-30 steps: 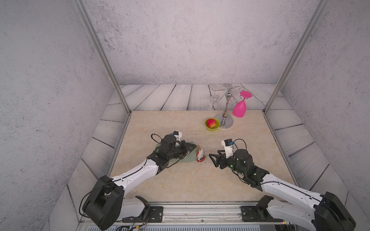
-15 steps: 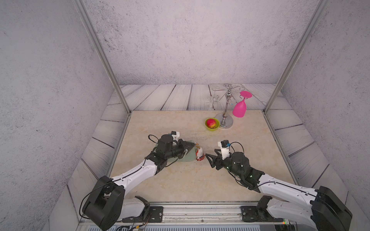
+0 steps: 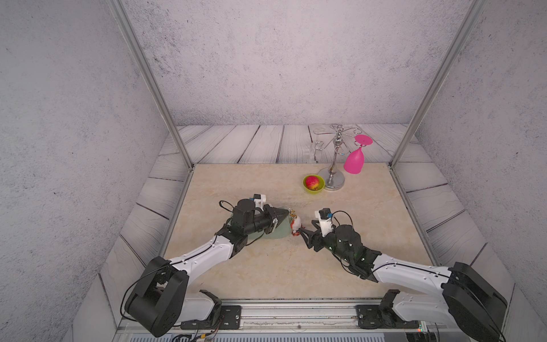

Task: Remove the decoration from the bag
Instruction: Pick up the bag from the center of the board.

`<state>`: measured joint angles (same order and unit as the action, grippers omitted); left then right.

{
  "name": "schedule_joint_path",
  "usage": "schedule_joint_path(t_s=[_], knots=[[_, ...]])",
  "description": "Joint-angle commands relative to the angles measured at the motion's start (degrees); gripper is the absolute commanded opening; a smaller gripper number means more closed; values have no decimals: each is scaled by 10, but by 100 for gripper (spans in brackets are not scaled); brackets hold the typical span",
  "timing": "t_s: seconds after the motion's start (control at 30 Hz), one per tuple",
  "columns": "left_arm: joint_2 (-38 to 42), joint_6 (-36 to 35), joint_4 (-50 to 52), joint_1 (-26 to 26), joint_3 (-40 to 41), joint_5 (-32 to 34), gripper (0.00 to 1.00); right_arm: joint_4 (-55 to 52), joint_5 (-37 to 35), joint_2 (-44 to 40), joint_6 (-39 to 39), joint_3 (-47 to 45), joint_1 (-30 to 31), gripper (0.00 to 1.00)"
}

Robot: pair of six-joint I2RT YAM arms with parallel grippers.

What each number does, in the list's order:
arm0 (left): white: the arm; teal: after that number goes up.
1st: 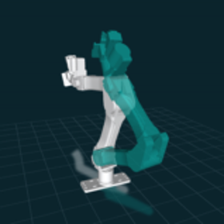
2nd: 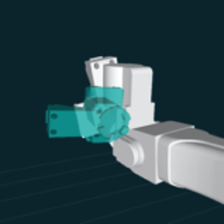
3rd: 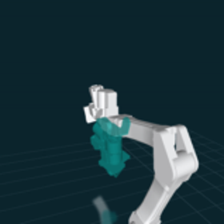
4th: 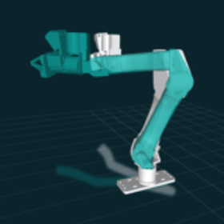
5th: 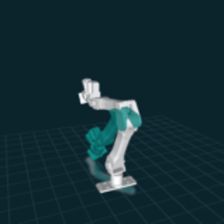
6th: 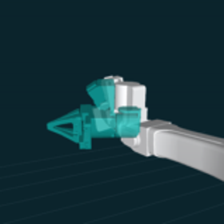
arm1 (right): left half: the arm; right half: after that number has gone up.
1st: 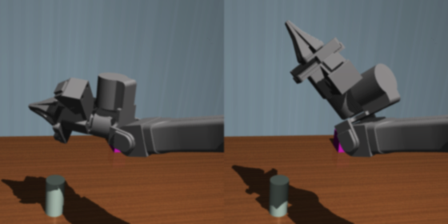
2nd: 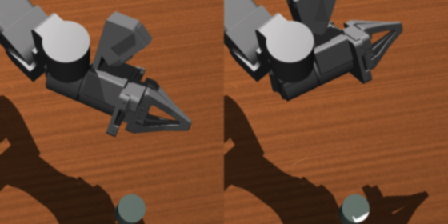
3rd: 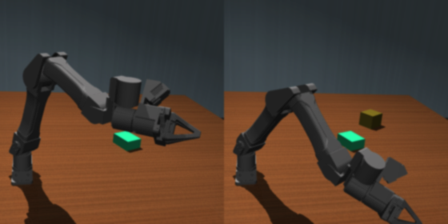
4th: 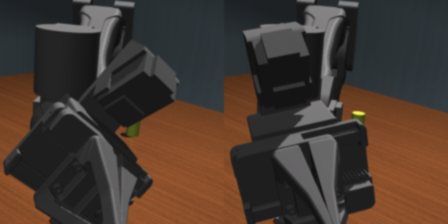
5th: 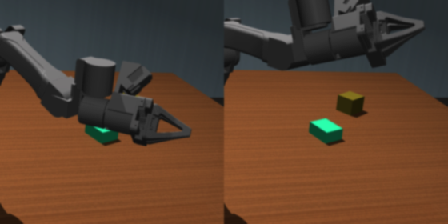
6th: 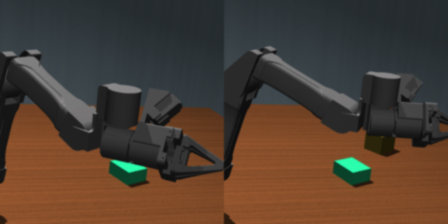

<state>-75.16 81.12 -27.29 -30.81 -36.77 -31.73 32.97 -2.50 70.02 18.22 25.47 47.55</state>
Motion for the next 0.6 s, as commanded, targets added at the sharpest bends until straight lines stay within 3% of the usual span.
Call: schedule_joint_path(t_s=[0.0, 0.3, 0.57], knots=[[-3, -1, -35, 4, -4, -14, 0, 39, -11, 12, -23, 19, 5, 75], [-3, -5, -34, 5, -9, -18, 0, 107, -29, 67, -79, 34, 19, 73], [2, -10, -27, 6, -13, -25, 0, 198, -109, 114, -153, 22, 48, 72]])
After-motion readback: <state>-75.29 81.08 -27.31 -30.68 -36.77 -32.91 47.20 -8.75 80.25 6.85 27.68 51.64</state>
